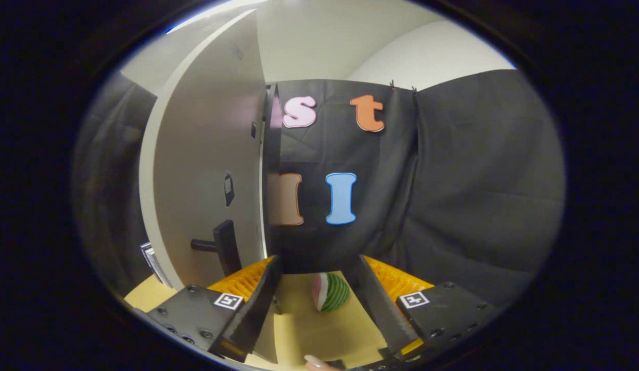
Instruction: Open the shoe cabinet door, grab the shoes and put them into the shoe cabinet, then close the shoe cabinet door.
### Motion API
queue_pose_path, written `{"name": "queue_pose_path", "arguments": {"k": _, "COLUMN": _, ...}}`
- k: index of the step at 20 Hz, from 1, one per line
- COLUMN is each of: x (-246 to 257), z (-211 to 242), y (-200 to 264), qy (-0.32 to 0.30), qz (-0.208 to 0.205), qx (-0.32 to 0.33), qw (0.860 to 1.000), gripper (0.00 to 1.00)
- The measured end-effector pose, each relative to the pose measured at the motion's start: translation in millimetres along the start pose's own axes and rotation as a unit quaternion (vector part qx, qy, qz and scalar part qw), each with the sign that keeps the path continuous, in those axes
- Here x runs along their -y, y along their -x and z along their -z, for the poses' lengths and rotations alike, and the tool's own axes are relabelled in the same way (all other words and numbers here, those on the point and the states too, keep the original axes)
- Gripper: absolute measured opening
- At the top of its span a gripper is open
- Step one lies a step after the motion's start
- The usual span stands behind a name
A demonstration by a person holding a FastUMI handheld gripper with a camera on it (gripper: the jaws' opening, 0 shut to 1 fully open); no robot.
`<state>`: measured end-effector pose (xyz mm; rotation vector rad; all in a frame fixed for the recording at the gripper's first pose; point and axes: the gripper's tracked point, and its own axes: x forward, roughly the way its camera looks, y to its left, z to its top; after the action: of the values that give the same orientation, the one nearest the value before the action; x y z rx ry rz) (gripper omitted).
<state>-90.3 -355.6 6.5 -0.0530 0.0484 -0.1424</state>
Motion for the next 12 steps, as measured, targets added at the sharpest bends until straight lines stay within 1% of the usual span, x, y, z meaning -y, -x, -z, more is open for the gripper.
{"name": "queue_pose_path", "arguments": {"k": 5, "x": -14, "z": 1, "y": 0, "qy": -0.006, "qz": -0.017, "qx": 0.005, "qw": 1.000, "gripper": 0.93}}
{"name": "queue_pose_path", "arguments": {"k": 8, "x": -34, "z": 1, "y": 4, "qy": -0.004, "qz": -0.032, "qx": 0.007, "qw": 0.999, "gripper": 0.92}}
{"name": "queue_pose_path", "arguments": {"k": 12, "x": -62, "z": 1, "y": 9, "qy": 0.000, "qz": -0.042, "qx": 0.008, "qw": 0.999, "gripper": 0.92}}
